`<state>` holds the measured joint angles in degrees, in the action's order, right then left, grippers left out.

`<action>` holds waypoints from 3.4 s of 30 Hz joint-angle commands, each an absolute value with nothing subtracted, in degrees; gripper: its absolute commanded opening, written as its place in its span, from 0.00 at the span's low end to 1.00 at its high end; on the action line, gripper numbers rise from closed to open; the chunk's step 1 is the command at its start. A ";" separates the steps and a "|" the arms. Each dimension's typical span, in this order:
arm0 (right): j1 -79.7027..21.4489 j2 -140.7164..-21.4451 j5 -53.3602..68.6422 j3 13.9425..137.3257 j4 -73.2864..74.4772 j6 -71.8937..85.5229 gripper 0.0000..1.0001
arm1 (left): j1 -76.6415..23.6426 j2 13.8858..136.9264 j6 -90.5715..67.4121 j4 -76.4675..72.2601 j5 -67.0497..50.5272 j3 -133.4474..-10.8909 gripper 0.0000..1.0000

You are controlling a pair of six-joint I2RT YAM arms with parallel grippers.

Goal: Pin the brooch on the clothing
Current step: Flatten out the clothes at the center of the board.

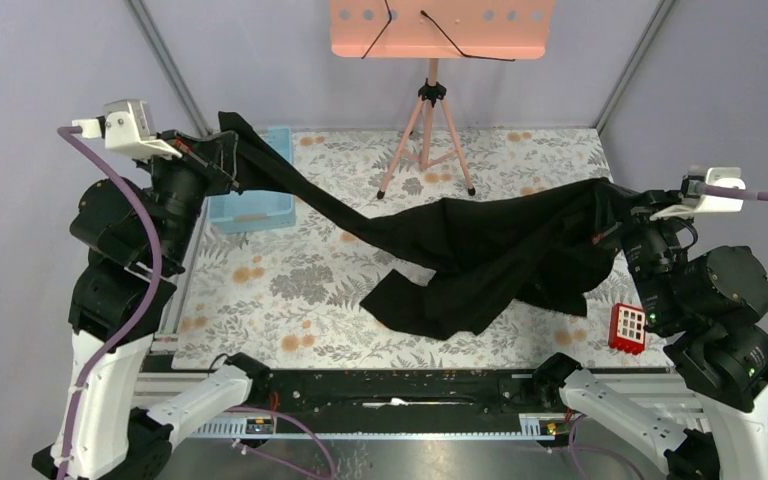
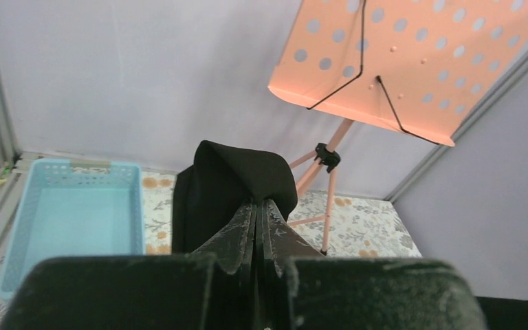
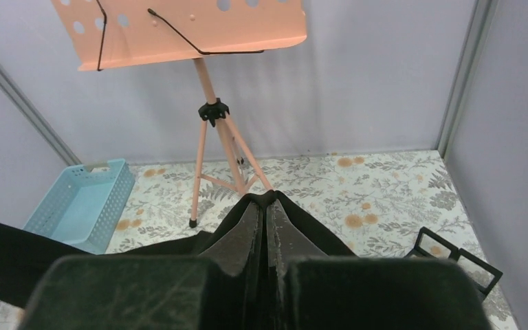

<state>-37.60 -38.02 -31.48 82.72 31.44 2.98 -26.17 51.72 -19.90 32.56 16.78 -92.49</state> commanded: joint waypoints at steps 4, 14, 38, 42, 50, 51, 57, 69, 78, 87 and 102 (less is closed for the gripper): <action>-38.06 -40.79 -32.31 80.84 28.45 2.59 0.00 | -25.84 54.40 -18.70 34.48 20.41 -91.94 0.00; -37.99 -48.68 -23.67 75.90 26.09 9.54 0.00 | -23.99 66.46 -23.08 29.03 13.35 -81.37 0.00; -38.03 -53.76 -32.31 81.44 30.33 13.39 0.00 | -72.97 69.83 -30.90 -27.18 19.91 -40.80 0.99; -38.06 -53.85 -32.30 84.86 31.56 12.97 0.00 | -77.29 81.16 -31.10 -31.88 19.65 -45.18 0.99; -38.02 -52.85 -30.91 87.46 33.51 12.21 0.00 | -80.06 90.97 -29.11 -31.60 30.57 -48.71 0.99; -38.05 -52.61 -30.75 87.45 33.45 12.35 0.00 | -80.06 92.12 -29.17 -31.51 30.62 -49.29 0.99; -38.05 -51.67 -30.20 87.94 32.99 12.01 0.00 | -81.03 100.28 -31.16 -29.23 29.30 -54.41 0.94; -38.05 -48.51 -32.40 88.07 33.25 8.50 0.00 | -80.06 78.86 -15.66 -21.05 49.47 -52.54 0.00; -38.00 -44.80 -38.39 89.46 30.82 3.53 0.00 | -72.34 53.83 10.93 -3.29 55.40 -70.41 0.00; -38.01 -41.12 -26.77 94.03 27.14 0.45 0.00 | -72.42 49.79 22.55 -0.48 44.86 -87.33 0.00; -38.04 -40.64 -35.06 82.02 20.32 -0.36 0.00 | -72.33 50.60 27.60 -5.14 50.25 -84.54 0.00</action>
<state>-38.98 -41.25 -23.14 85.47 24.14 2.57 -73.41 52.75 24.12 2.83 41.76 -85.47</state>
